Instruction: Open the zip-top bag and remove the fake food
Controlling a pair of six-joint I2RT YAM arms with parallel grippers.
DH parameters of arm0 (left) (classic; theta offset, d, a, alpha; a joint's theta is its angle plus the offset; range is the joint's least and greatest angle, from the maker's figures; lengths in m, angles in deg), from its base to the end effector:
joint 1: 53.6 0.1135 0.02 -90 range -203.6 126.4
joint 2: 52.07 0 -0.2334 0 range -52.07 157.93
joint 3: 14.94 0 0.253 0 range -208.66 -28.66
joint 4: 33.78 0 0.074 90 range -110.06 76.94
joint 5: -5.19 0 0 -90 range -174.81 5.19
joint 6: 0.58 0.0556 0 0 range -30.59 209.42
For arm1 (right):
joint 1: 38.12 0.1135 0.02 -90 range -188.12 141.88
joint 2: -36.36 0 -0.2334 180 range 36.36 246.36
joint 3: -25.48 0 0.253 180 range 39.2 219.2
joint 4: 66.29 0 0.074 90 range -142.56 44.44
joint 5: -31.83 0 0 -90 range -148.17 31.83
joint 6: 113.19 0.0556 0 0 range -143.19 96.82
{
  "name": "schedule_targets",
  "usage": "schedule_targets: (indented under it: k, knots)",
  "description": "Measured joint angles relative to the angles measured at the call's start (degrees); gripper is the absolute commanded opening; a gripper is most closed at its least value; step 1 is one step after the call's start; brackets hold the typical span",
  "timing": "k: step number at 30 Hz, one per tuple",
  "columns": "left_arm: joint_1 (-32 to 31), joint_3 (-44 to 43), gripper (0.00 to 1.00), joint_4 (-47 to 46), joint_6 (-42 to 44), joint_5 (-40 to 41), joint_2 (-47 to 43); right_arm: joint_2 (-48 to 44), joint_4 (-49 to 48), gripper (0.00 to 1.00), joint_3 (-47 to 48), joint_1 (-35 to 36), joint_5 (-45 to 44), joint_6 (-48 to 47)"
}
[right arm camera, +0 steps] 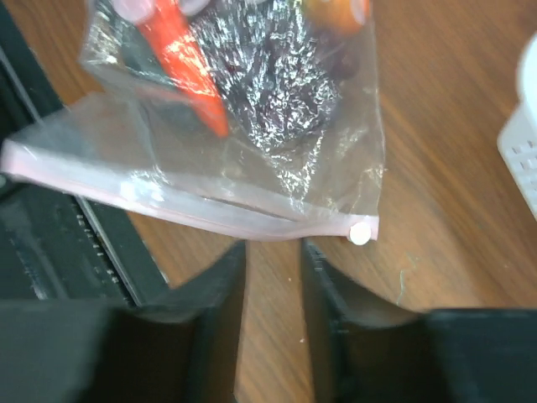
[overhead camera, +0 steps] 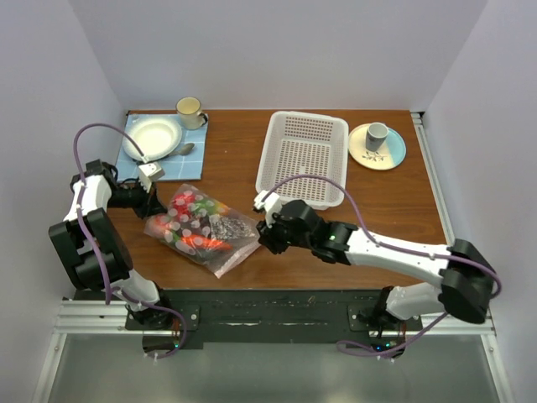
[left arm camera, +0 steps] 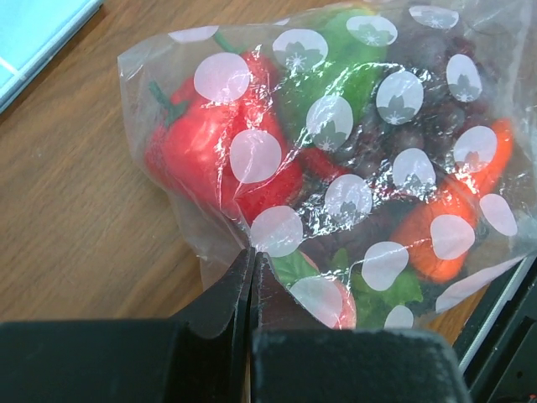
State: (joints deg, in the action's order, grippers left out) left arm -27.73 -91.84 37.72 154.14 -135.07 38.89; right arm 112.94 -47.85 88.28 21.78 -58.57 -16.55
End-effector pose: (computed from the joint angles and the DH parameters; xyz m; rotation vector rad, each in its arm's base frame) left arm 0.2686 0.0827 0.1762 0.8290 2.2212 -0.7169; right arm 0.1614 0.2777 0.2112 -0.9864 1.9767 0.6623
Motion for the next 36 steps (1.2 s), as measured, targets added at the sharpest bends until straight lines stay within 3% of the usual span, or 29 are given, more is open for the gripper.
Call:
schedule_targets:
  k: [3, 9, 14, 16, 17, 18, 30, 36]
  knots:
    - [0.00, 0.24, 0.00, -0.72, -0.22, 0.44, 0.00, -5.25, -0.90, 0.00, -2.51, 0.00, 0.28, 1.36]
    - [0.00, 0.28, 0.00, -1.62, -0.66, 1.07, 0.02, -4.48, -3.78, 0.02, -6.86, 0.09, 3.48, 3.37]
    - [0.00, 0.28, 0.00, -1.64, -0.66, 1.92, 0.02, 0.90, -6.32, 0.51, -8.55, 0.11, 7.39, 4.35]
    - [0.00, 0.28, 0.00, -1.64, -0.66, 2.27, 0.02, 2.03, -7.74, 0.66, -8.94, 0.11, 7.78, 4.66]
    - [0.00, 0.28, 0.00, -1.64, -0.66, 2.40, 0.02, 2.75, -8.74, 0.77, -8.94, 0.09, 8.00, 4.81]
    - [0.00, 0.28, 0.00, -1.64, -0.66, 2.51, 0.02, 3.61, -9.99, 0.98, -8.87, 0.09, 8.39, 4.94]
    - [0.00, 0.31, 0.00, -1.55, -0.63, 3.19, 0.00, 16.33, -16.06, 0.99, 0.39, 0.11, 8.28, 5.81]
    - [0.00, 0.50, 0.00, -1.40, -0.57, 3.56, 0.02, 17.18, -21.27, 0.99, 4.33, 0.24, 7.41, 5.79]
